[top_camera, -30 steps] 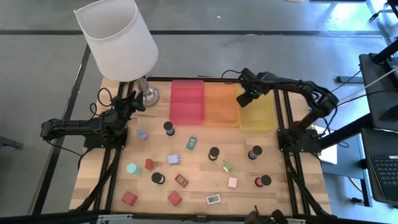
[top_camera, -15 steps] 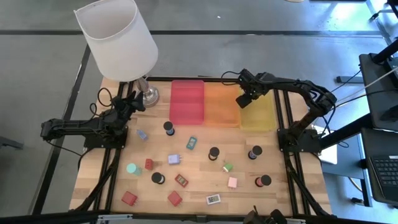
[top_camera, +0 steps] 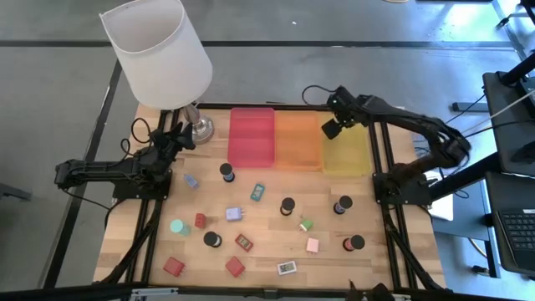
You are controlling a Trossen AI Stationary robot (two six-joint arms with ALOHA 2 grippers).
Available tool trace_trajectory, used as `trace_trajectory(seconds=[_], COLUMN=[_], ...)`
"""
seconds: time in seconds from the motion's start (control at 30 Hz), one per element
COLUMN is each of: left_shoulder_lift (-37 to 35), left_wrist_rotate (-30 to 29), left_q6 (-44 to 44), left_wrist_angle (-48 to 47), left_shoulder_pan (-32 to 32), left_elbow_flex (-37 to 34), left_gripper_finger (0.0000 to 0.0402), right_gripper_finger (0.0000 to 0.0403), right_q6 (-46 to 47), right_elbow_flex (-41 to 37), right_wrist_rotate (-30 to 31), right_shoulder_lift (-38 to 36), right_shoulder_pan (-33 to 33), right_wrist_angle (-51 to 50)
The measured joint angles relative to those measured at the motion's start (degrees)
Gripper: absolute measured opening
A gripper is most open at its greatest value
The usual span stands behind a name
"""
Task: Pick & Place Office items
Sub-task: Put the orange hourglass into the orange bin
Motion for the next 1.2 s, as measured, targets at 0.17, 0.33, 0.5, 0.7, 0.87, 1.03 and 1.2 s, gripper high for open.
trace_trajectory(seconds=[0.17, 0.33, 0.5, 0.7, 0.87, 1.03, 1.2], left_shoulder_lift=[0.0, 0.0, 0.0, 0.0, 0.0, 0.0, 0.0], left_wrist_rotate=[0.0, 0.0, 0.0, 0.0, 0.0, 0.0, 0.0], left_q6=[0.0, 0.0, 0.0, 0.0, 0.0, 0.0, 0.0], left_wrist_angle=[0.0, 0.0, 0.0, 0.0, 0.0, 0.0, 0.0], left_shoulder_pan=[0.0, 0.0, 0.0, 0.0, 0.0, 0.0, 0.0], left_elbow_flex=[0.0, 0.0, 0.0, 0.0, 0.0, 0.0, 0.0], left_gripper_finger=[0.0276, 0.0276, 0.0276, 0.0276, 0.0276, 0.0276, 0.0276], right_gripper_finger=[0.0244, 0.0237, 0.0235, 0.0235, 0.0236, 0.0264, 0.0303], right_q6=[-2.4, -4.9, -4.6, -4.6, -6.2, -7.0, -6.5], right_elbow_flex=[0.0, 0.0, 0.0, 0.0, 0.0, 0.0, 0.0], right_wrist_rotate=[-5.7, -10.8, -12.9, -14.2, -14.1, -14.1, -13.8], right_shoulder_lift=[-10.5, -18.8, -23.5, -22.6, -19.2, -14.7, -8.5], right_shoulder_pan=[5.0, 14.7, 28.1, 43.1, 51.1, 55.9, 59.8], right_wrist_angle=[0.2, 1.6, 3.4, 5.5, 9.8, 16.7, 20.0])
